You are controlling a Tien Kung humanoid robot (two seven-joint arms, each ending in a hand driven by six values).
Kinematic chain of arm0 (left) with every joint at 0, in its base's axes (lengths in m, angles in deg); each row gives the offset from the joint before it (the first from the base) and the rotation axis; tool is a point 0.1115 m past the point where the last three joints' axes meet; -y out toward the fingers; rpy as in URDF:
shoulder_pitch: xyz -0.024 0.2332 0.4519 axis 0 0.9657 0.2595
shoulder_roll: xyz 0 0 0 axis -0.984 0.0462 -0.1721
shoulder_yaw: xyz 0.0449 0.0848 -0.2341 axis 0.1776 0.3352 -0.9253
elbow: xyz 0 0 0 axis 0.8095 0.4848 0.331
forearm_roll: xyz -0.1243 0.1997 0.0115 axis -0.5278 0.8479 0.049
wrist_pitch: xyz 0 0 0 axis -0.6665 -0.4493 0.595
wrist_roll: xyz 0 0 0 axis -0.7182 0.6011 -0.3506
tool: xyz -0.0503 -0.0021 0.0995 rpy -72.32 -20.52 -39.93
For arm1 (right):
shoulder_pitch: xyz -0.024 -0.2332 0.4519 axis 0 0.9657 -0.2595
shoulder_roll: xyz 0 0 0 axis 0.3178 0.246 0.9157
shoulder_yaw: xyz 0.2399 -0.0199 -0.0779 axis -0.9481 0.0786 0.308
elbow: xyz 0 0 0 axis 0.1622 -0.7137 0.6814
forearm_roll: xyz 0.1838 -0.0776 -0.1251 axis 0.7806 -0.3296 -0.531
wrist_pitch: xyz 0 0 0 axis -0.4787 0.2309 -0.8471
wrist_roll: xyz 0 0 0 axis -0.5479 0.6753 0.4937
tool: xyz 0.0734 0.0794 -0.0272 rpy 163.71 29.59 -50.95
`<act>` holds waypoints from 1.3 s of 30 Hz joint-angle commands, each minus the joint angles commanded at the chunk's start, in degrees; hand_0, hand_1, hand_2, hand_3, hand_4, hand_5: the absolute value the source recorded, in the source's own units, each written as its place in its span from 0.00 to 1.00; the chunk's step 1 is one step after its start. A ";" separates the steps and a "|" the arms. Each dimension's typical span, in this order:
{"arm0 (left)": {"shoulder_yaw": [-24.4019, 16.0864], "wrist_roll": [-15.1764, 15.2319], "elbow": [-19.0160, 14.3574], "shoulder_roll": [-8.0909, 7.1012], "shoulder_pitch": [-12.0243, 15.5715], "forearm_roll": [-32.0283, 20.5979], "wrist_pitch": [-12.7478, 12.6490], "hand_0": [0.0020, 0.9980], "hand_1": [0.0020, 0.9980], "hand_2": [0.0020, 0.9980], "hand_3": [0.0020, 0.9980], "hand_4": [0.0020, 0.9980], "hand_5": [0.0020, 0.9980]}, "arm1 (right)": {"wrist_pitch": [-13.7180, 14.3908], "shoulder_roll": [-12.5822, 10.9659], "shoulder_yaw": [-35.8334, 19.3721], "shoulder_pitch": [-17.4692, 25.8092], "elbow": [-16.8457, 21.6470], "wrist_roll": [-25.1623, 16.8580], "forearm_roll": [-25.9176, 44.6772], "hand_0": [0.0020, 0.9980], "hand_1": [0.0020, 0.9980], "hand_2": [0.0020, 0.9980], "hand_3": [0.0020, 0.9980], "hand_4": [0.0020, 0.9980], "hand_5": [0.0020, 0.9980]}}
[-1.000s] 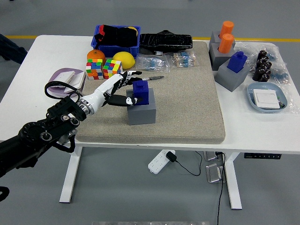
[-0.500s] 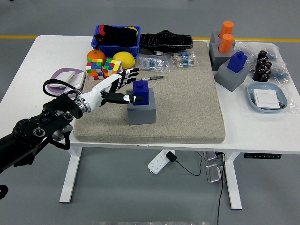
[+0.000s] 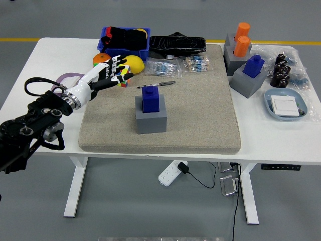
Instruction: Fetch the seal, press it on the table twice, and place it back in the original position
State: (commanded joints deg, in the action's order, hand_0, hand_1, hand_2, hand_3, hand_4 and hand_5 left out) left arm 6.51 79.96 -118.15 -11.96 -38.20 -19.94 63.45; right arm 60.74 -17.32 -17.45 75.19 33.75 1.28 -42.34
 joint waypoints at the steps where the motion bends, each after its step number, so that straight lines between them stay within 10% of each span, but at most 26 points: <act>1: -0.05 0.30 0.73 -0.39 0.05 -0.55 -0.43 1.00 1.00 1.00 1.00 1.00 0.59 | 0.01 -0.01 -0.12 -0.03 0.00 -0.01 -0.04 0.76 0.67 0.67 0.62 0.77 0.50; 15: 0.06 0.28 6.03 -4.45 1.01 -2.54 -1.79 1.00 0.98 0.99 0.99 0.90 0.50 | 0.22 -0.42 -1.02 -0.60 0.09 0.05 -0.47 0.76 0.67 0.67 0.62 0.77 0.50; 39: 1.05 0.29 6.27 -5.60 1.21 -3.04 -2.14 0.99 0.96 0.97 0.98 0.86 0.47 | 0.22 -0.97 -0.67 -0.99 0.01 0.14 -0.75 0.76 0.67 0.67 0.62 0.78 0.50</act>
State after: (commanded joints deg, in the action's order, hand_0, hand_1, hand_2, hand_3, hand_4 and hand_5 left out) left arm 7.55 80.26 -111.88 -17.56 -36.99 -22.98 61.31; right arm 60.96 -18.28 -18.12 74.20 33.76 1.42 -43.10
